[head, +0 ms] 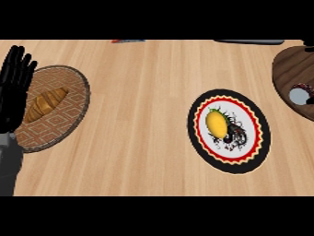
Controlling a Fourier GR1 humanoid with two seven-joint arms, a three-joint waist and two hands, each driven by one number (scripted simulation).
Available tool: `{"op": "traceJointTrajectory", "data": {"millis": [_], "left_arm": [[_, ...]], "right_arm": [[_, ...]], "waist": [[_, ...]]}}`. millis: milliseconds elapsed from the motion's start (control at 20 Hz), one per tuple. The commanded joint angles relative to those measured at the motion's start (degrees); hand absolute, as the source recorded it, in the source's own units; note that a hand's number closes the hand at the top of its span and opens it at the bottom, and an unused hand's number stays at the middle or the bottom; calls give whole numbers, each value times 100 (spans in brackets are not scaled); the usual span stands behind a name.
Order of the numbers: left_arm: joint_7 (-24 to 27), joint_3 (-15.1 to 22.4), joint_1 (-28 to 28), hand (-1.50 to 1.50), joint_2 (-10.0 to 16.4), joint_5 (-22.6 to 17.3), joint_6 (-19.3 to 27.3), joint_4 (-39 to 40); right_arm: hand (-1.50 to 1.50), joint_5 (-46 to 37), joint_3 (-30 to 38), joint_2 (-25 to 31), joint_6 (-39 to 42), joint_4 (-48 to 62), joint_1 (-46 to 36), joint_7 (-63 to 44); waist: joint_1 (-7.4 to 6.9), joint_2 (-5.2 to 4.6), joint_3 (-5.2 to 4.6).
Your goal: Pick the cupcake from the plate and place it in the bowl
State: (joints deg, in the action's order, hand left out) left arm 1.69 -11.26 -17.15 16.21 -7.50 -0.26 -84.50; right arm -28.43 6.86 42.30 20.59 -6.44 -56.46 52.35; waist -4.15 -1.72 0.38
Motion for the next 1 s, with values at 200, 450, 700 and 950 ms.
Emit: {"op": "traceJointTrajectory", "data": {"millis": [200, 450, 700, 950], "left_arm": [[-137, 9, -210, 0, -9, -30, 43, -19], [-75, -18, -217, 0, -2, -58, 18, -37], [-99, 23, -134, 0, -34, -49, 15, -95], [-24, -5, -231, 0, -17, -80, -7, -105]], "right_arm": [[-150, 829, 822, 694, 1057, 432, -187, -190], [-150, 1053, 1034, 1033, 1348, 504, -165, -539], [-150, 1239, 1206, 1235, 1598, 455, -37, -638], [-150, 1348, 1302, 1343, 1661, 375, -3, -902]], "waist": [[-36, -102, 25], [-106, -169, 45], [-129, -182, 75], [-161, -239, 92]]}}
